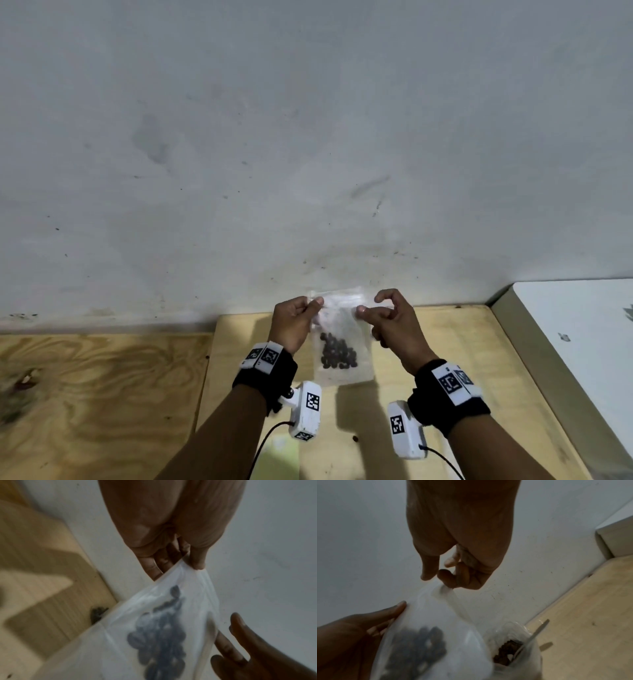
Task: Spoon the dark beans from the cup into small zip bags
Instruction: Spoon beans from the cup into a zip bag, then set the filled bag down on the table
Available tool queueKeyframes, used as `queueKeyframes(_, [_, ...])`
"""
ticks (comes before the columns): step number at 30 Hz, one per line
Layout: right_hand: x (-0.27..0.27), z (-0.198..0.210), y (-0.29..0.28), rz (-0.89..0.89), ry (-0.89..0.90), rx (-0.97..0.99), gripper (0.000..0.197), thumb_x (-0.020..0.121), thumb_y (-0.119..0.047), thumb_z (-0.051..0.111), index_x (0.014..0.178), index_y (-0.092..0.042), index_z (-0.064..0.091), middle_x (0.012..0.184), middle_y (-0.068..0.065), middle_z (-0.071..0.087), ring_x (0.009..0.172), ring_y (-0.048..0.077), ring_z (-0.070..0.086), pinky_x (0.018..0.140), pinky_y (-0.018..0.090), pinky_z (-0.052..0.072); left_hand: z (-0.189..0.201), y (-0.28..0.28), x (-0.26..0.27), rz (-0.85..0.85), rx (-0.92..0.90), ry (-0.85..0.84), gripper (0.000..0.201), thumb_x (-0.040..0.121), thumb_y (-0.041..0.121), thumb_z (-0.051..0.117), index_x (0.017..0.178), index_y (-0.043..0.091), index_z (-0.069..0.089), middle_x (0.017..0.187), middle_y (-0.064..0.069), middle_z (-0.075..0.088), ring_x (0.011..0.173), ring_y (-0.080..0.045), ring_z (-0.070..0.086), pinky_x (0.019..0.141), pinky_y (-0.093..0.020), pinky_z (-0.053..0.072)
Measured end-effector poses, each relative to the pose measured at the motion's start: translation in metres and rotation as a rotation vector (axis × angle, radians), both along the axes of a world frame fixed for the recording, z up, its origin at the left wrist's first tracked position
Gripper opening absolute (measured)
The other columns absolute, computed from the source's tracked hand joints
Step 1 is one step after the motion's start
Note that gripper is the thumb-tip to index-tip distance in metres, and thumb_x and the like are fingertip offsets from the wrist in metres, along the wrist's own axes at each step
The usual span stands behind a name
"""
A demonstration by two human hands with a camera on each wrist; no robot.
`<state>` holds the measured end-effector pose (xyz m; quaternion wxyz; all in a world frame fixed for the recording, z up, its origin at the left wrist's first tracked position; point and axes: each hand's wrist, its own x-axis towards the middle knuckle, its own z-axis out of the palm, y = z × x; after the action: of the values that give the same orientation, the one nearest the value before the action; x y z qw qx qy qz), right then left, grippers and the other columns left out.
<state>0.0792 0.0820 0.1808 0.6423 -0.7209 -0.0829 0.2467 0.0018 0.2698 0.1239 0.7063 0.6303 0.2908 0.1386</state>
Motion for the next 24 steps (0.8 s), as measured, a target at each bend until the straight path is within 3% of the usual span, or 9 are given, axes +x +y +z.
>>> queueKeyframes(2, [-0.012, -0.007, -0.009, 0.107, -0.071, -0.098, 0.02, 0.084, -0.004, 0.077, 0.087, -0.007, 0.057, 0.083, 0.018, 0.065, 0.047, 0.001, 0.049, 0.043, 0.014, 0.036, -0.015, 0.001, -0.002, 0.059, -0.038, 0.047, 0.056, 0.076, 0.045, 0.076, 0.071, -0.007, 0.057, 0.07, -0.013, 0.055, 0.067, -0.02, 0.052, 0.066, -0.034, 0.045])
queueKeyframes(3, [-0.018, -0.013, -0.014, 0.159, -0.071, -0.166, 0.015, 0.083, -0.001, 0.077, 0.089, -0.004, 0.063, 0.086, 0.018, 0.065, 0.048, -0.003, 0.049, 0.043, 0.013, 0.036, -0.021, -0.003, -0.006, 0.077, -0.06, 0.074, 0.049, 0.077, 0.044, 0.076, 0.07, -0.001, 0.059, 0.07, -0.012, 0.053, 0.067, -0.02, 0.05, 0.064, -0.034, 0.044])
queueKeyframes(5, [-0.027, -0.03, -0.026, 0.198, -0.026, -0.241, 0.023, 0.081, 0.002, 0.077, 0.102, -0.005, 0.07, 0.084, 0.011, 0.061, 0.047, -0.004, 0.049, 0.042, 0.012, 0.035, -0.021, -0.014, -0.017, 0.054, -0.11, 0.104, 0.028, 0.085, 0.032, 0.073, 0.076, 0.007, 0.066, 0.074, -0.013, 0.059, 0.069, -0.021, 0.055, 0.063, -0.032, 0.048])
queueKeyframes(7, [-0.034, -0.047, -0.036, 0.134, 0.041, -0.252, 0.029, 0.082, 0.002, 0.075, 0.108, -0.012, 0.071, 0.082, 0.007, 0.06, 0.048, -0.001, 0.051, 0.04, 0.017, 0.034, -0.018, -0.031, -0.032, -0.043, -0.195, 0.123, 0.006, 0.089, 0.01, 0.069, 0.094, 0.009, 0.066, 0.086, -0.013, 0.066, 0.07, -0.024, 0.063, 0.059, -0.032, 0.054])
queueKeyframes(9, [-0.039, -0.063, -0.049, 0.029, 0.095, -0.227, 0.03, 0.084, 0.005, 0.072, 0.108, -0.011, 0.071, 0.08, 0.008, 0.06, 0.048, 0.0, 0.052, 0.039, 0.017, 0.035, -0.025, -0.047, -0.049, -0.107, -0.187, 0.147, 0.047, 0.082, -0.009, 0.067, 0.118, 0.021, 0.059, 0.099, -0.011, 0.068, 0.082, -0.025, 0.069, 0.057, -0.034, 0.058])
queueKeyframes(11, [-0.043, -0.077, -0.064, 0.022, 0.094, -0.246, 0.03, 0.083, 0.007, 0.072, 0.108, -0.01, 0.072, 0.08, 0.008, 0.059, 0.051, 0.002, 0.052, 0.042, 0.012, 0.036, -0.042, -0.065, -0.064, -0.131, -0.083, 0.208, 0.071, 0.074, -0.014, 0.066, 0.127, 0.031, 0.053, 0.105, -0.011, 0.066, 0.09, -0.027, 0.068, 0.061, -0.036, 0.059])
queueKeyframes(16, [-0.052, -0.112, -0.12, 0.16, 0.055, -0.425, 0.034, 0.078, 0.001, 0.077, 0.103, -0.021, 0.072, 0.084, 0.007, 0.065, 0.066, 0.012, 0.059, 0.055, 0.013, 0.045, -0.076, -0.131, -0.086, -0.2, 0.079, 0.34, 0.042, 0.075, -0.013, 0.069, 0.102, 0.02, 0.07, 0.103, -0.01, 0.065, 0.07, -0.016, 0.062, 0.056, -0.025, 0.055])
queueKeyframes(20, [-0.061, -0.137, -0.158, 0.269, 0.026, -0.584, 0.038, 0.075, 0.001, 0.075, 0.105, -0.021, 0.069, 0.085, 0.0, 0.066, 0.075, 0.009, 0.063, 0.062, 0.012, 0.049, -0.101, -0.175, -0.095, -0.238, 0.032, 0.468, 0.037, 0.075, -0.012, 0.066, 0.097, 0.017, 0.072, 0.097, -0.006, 0.063, 0.077, -0.021, 0.062, 0.062, -0.034, 0.06])
queueKeyframes(24, [-0.071, -0.16, -0.181, 0.37, 0.004, -0.648, 0.043, 0.075, -0.001, 0.074, 0.112, -0.02, 0.065, 0.088, -0.004, 0.063, 0.078, 0.01, 0.061, 0.062, 0.007, 0.047, -0.118, -0.207, -0.1, -0.28, 0.128, 0.588, 0.038, 0.074, -0.003, 0.07, 0.108, 0.015, 0.071, 0.102, -0.001, 0.066, 0.093, -0.019, 0.062, 0.081, -0.035, 0.058])
